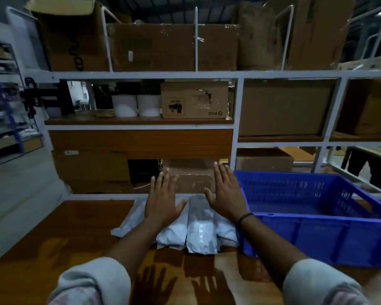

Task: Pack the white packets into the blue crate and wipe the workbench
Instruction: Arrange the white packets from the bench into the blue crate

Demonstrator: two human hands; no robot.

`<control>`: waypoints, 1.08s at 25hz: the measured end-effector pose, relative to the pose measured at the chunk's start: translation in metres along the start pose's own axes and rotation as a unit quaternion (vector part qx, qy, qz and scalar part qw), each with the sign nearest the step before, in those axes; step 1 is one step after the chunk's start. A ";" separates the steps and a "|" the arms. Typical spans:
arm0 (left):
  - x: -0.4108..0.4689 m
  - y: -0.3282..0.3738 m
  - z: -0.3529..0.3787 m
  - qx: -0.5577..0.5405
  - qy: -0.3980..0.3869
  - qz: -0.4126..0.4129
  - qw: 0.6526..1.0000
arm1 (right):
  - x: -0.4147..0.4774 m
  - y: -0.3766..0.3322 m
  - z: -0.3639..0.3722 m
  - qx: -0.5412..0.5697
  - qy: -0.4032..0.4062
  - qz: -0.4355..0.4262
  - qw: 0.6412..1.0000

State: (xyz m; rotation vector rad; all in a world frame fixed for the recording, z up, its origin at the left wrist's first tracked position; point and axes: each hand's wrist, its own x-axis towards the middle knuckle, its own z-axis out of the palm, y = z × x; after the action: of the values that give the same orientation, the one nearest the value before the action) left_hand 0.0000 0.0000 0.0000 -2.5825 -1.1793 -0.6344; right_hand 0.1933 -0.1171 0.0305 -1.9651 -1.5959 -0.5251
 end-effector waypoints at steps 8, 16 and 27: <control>-0.043 0.009 0.078 -0.087 -0.252 -0.023 0.963 | -0.058 -0.003 0.090 0.067 -0.189 0.095 0.975; -0.097 0.022 0.096 -0.128 -0.251 -0.058 0.958 | -0.102 0.002 0.123 0.039 -0.296 0.012 0.954; -0.096 0.029 0.111 -0.150 -0.209 -0.198 0.946 | -0.126 -0.032 0.128 0.058 -0.264 0.068 0.960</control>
State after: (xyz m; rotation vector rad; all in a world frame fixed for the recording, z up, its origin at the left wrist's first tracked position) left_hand -0.0019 -0.0395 -0.1443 -2.8446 -1.9036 -0.3636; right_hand 0.1289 -0.1273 -0.1405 -2.2190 -1.7233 0.1659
